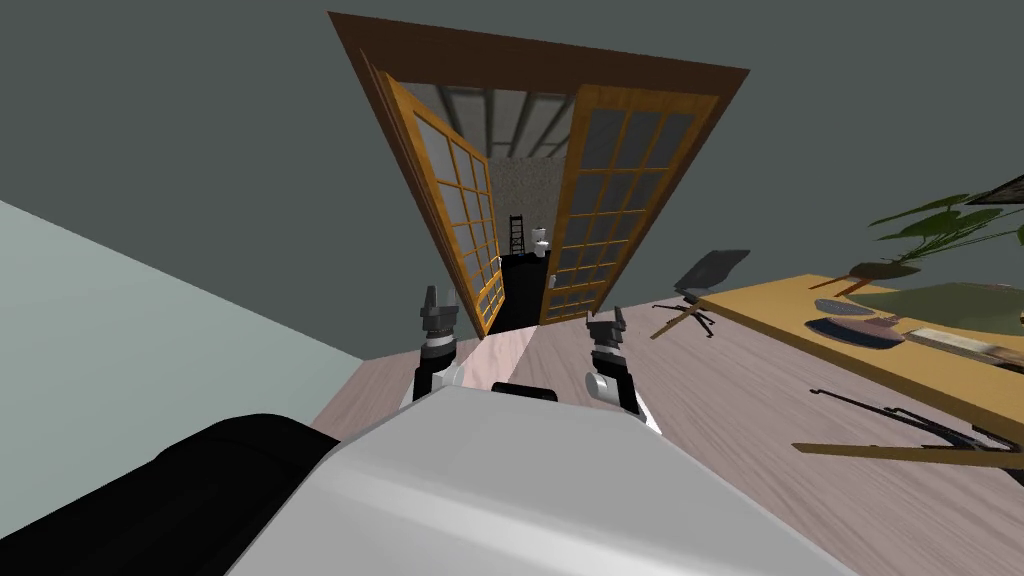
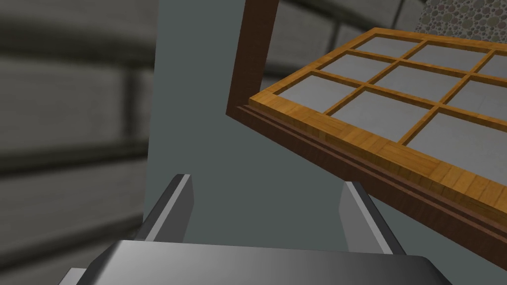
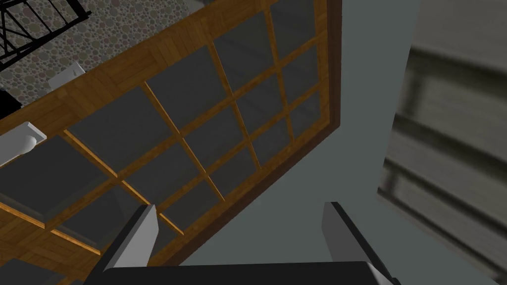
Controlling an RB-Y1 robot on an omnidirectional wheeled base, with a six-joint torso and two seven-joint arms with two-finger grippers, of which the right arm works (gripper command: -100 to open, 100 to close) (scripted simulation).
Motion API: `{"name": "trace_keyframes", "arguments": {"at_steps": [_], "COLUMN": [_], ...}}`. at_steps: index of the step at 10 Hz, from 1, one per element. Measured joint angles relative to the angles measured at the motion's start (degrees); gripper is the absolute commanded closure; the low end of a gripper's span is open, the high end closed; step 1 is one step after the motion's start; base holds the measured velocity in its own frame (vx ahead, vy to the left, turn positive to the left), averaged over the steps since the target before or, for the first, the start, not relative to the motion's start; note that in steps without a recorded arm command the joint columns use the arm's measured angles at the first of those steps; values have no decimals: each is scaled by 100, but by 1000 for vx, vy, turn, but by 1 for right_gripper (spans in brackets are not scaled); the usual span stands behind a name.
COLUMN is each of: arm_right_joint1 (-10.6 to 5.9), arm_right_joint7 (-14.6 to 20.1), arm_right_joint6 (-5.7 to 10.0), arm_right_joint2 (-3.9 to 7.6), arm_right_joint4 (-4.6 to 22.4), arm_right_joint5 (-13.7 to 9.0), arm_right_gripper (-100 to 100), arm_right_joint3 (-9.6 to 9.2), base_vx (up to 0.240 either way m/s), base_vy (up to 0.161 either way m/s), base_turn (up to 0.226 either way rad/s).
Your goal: Push the door open
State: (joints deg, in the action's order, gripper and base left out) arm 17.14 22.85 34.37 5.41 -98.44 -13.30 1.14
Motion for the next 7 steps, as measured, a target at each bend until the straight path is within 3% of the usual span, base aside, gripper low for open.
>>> {"name": "trace_keyframes", "arguments": {"at_steps": [7], "arm_right_joint1": [-292], "arm_right_joint7": [490], "arm_right_joint6": [254], "arm_right_joint2": [51], "arm_right_joint4": [761], "arm_right_joint5": [-353], "arm_right_gripper": [-100], "arm_right_joint3": [4], "base_vx": [68], "base_vy": [-85], "base_turn": [161]}}
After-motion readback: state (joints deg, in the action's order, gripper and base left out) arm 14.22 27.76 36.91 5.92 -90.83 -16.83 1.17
